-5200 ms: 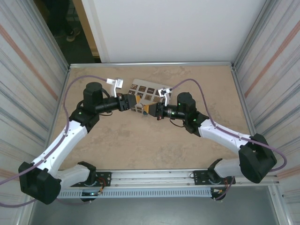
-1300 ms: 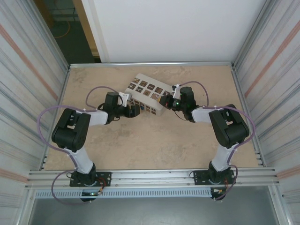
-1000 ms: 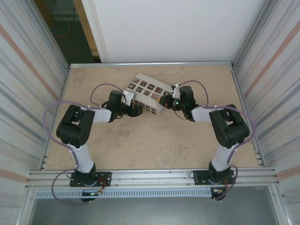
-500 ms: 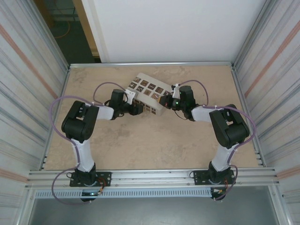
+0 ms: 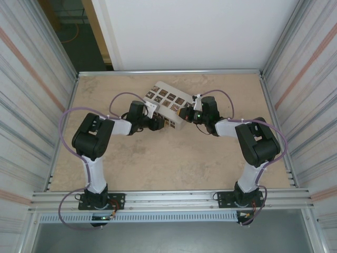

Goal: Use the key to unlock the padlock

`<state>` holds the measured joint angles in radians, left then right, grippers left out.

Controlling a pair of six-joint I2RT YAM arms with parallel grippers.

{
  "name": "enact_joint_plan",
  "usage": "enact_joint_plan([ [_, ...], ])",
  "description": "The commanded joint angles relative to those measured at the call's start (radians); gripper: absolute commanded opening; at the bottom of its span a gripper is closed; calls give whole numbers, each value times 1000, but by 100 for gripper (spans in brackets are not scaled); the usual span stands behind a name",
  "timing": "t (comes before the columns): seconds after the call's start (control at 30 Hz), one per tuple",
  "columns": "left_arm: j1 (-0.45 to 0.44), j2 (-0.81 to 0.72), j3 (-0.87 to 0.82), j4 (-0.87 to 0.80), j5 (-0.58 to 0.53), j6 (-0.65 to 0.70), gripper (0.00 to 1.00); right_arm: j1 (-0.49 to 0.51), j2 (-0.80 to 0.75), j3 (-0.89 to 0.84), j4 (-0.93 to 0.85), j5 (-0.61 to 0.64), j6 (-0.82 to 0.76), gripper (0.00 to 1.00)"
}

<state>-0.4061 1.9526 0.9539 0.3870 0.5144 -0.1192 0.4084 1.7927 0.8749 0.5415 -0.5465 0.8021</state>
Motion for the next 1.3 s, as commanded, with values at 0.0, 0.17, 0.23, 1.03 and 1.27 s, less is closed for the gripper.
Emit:
enact_joint_plan([
  [0.0, -16, 23, 30, 16, -21, -9, 45, 15, -2, 6, -92, 14, -20, 0],
  [0.17, -19, 29, 38, 21, -53, -34, 41, 18, -4, 5, -92, 16, -20, 0],
  [0.23, -19, 31, 42, 19, -62, -39, 39, 22, -4, 6, -92, 16, -20, 0],
  [1.03, -46, -147, -12, -92, -10, -169, 23, 18, -248, 4, -288, 76, -193, 0],
  [1.27, -81, -211, 35, -273, 3, -241, 22, 59, -405, -83, -396, 205, -293, 0],
])
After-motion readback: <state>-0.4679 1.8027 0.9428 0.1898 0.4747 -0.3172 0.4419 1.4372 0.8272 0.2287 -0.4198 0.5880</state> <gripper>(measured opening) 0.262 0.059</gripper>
